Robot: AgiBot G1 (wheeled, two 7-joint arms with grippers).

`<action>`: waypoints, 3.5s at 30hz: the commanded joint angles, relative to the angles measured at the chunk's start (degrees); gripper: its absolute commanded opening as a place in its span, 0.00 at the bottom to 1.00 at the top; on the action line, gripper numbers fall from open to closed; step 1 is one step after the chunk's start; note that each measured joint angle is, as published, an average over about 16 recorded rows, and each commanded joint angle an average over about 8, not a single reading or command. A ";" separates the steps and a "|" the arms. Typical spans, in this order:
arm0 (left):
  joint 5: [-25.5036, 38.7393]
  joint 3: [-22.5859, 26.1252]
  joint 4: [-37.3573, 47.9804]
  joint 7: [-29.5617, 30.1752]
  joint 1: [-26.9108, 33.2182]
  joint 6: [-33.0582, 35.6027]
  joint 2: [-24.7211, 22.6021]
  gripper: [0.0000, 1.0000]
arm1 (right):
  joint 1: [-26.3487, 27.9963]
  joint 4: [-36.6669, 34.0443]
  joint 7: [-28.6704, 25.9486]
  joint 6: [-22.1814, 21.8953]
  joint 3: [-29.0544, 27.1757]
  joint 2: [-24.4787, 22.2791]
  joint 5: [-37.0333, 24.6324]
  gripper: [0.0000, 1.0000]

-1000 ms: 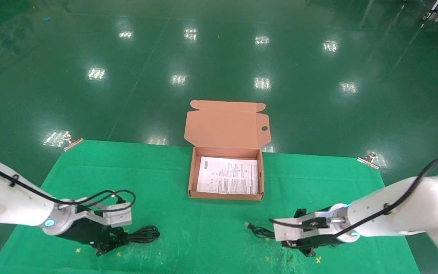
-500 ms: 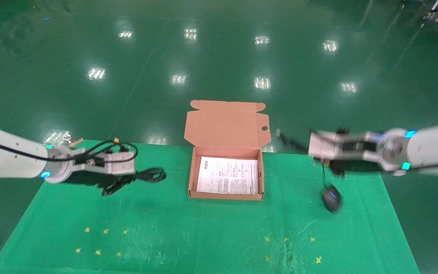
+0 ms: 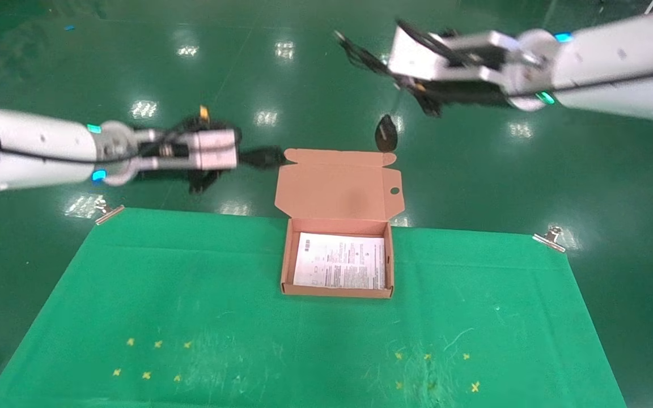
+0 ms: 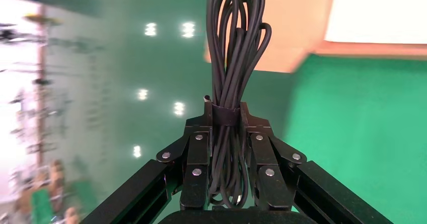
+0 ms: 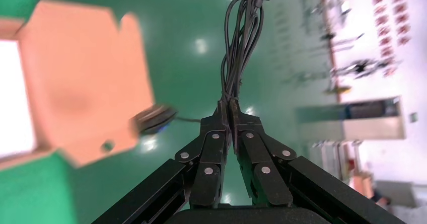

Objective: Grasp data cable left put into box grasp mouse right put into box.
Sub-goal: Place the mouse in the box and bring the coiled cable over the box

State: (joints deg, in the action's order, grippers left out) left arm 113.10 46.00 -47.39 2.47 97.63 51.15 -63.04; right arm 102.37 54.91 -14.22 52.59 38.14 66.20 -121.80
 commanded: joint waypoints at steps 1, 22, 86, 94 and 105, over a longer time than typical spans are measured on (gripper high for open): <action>0.69 -0.28 0.55 0.16 1.32 -1.49 -0.96 0.00 | 1.88 -3.27 2.11 -1.98 -0.06 2.55 0.62 0.00; 1.40 -0.50 6.89 -1.17 4.62 -3.45 -2.51 0.00 | 6.80 -17.60 14.91 -6.28 2.68 11.10 7.63 0.00; 13.00 2.67 -5.66 17.17 -1.42 0.92 2.73 0.00 | -6.70 -18.92 3.59 -11.60 27.21 9.55 22.76 1.00; 9.52 3.14 1.46 11.52 -4.68 -6.53 -5.39 0.00 | -4.94 -16.94 1.41 -11.50 26.93 4.55 21.68 1.00; 0.14 4.99 12.95 -1.45 -8.20 -15.50 -15.06 0.00 | -2.80 -9.41 -5.07 -9.96 27.51 -4.43 17.37 1.00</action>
State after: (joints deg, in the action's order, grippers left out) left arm 113.03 51.71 -35.73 2.02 89.55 36.12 -77.36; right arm 99.31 45.74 -19.37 42.61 65.64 61.87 -104.37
